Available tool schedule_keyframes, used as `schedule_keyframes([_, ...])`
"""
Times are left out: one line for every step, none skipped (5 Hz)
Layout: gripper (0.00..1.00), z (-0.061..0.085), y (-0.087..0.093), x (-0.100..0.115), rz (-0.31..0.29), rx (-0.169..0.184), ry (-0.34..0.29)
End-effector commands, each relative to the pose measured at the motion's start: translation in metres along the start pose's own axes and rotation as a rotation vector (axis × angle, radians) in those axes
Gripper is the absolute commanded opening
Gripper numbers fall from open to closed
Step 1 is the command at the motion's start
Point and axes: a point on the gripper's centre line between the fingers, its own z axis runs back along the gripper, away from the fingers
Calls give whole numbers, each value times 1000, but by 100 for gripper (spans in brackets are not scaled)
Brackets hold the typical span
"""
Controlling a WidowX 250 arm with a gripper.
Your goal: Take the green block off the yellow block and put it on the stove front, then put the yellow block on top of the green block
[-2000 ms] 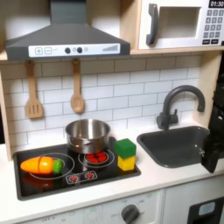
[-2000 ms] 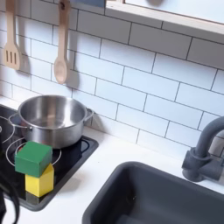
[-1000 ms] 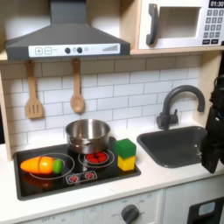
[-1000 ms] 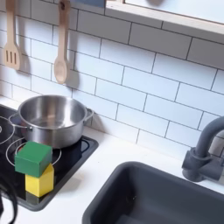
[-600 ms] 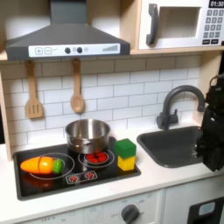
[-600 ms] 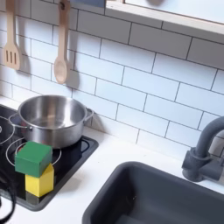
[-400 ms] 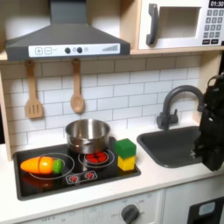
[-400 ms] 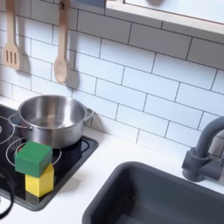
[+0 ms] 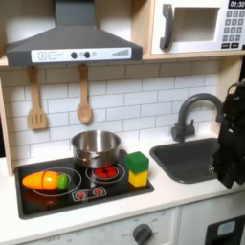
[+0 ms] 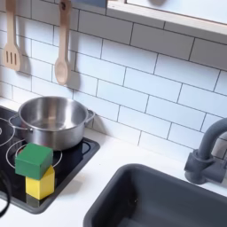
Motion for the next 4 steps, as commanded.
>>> schedule_keyframes([100,1,-1,-1,-2,-1,-12])
schedule_keyframes([100,0,0,0,1,3,-18])
schedule_keyframes([100,-1,4,4,1,-14,-26])
schedule_keyframes([100,2,4,4,3,-7,-40])
